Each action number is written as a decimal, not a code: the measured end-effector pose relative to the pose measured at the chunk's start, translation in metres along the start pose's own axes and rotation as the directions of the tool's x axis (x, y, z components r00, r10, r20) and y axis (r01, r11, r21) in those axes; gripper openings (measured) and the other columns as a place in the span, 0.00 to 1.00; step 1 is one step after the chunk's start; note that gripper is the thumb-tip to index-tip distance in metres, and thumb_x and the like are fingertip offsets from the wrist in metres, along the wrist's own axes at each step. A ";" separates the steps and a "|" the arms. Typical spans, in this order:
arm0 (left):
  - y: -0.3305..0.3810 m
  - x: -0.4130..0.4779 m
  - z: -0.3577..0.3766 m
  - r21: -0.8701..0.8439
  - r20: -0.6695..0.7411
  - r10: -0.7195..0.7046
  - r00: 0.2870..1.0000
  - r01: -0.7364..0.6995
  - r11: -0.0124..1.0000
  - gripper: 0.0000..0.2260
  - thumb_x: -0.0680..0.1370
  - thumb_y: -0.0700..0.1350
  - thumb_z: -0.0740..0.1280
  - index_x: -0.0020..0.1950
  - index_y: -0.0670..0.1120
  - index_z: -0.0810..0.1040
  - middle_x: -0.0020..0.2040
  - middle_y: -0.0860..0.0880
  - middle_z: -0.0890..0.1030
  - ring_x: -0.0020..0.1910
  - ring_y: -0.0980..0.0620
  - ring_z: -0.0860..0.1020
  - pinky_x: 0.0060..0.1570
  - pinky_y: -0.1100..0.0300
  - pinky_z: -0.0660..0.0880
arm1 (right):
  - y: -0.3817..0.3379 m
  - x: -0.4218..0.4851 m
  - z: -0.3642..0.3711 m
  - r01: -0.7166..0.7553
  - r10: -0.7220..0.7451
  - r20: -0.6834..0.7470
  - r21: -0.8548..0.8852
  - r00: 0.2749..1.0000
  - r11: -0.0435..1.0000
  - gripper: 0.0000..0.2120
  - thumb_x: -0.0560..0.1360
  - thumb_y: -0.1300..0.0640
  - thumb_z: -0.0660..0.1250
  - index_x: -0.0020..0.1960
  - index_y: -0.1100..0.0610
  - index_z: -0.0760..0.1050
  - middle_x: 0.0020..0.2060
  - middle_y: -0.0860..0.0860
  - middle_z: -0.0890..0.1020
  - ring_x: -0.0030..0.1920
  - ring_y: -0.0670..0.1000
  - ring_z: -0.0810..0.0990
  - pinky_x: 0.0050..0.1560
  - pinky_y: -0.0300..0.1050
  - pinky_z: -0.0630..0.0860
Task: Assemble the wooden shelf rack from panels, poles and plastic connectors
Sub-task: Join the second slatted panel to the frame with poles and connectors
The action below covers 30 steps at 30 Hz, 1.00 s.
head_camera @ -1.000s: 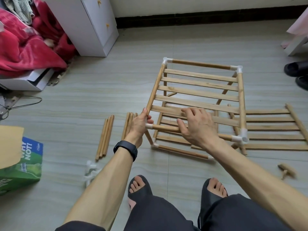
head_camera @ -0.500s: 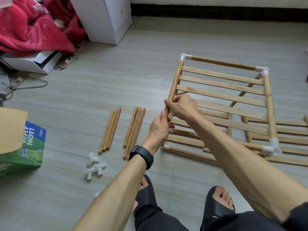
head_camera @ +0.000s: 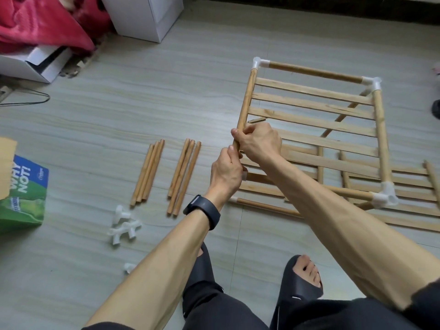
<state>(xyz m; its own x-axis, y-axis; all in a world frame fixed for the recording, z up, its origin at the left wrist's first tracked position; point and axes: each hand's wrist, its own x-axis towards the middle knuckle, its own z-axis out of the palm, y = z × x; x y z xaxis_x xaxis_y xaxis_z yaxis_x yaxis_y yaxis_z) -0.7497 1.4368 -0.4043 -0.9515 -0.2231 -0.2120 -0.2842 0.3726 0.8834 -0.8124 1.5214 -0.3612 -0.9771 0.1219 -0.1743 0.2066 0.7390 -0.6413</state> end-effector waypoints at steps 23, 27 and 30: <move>0.011 0.002 -0.003 -0.326 0.043 -0.170 0.985 0.174 0.929 0.19 0.84 0.60 0.57 0.63 0.46 0.72 0.54 0.49 0.81 0.48 0.54 0.81 0.40 0.58 0.78 | 0.019 -0.017 -0.012 0.250 -0.249 0.065 -0.010 0.966 0.968 0.15 0.84 0.51 0.59 0.41 0.51 0.78 0.35 0.45 0.80 0.42 0.53 0.79 0.41 0.46 0.65; 0.026 0.020 -0.008 -0.310 0.072 -0.157 0.985 0.171 0.935 0.16 0.84 0.56 0.59 0.54 0.46 0.81 0.46 0.52 0.85 0.43 0.58 0.83 0.37 0.58 0.74 | 0.033 -0.021 -0.023 0.426 -0.426 0.039 0.001 0.904 0.905 0.10 0.80 0.58 0.64 0.53 0.54 0.84 0.46 0.49 0.85 0.45 0.49 0.81 0.48 0.44 0.76; 0.030 0.019 0.000 -0.174 -0.003 -0.137 0.991 0.134 0.976 0.17 0.84 0.58 0.58 0.53 0.48 0.80 0.45 0.51 0.84 0.44 0.52 0.83 0.41 0.54 0.78 | 0.045 -0.001 -0.045 0.390 -0.397 -0.139 -0.079 0.907 0.918 0.10 0.79 0.55 0.66 0.55 0.56 0.83 0.51 0.53 0.84 0.49 0.52 0.82 0.51 0.45 0.78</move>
<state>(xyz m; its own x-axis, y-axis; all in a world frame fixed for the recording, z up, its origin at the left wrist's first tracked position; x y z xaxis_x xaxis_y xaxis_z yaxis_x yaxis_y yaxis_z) -0.7765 1.4434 -0.3822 -0.9032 -0.2748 -0.3297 -0.3845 0.1767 0.9061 -0.8042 1.5838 -0.3562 -0.9754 -0.0907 0.2008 -0.1953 0.7776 -0.5976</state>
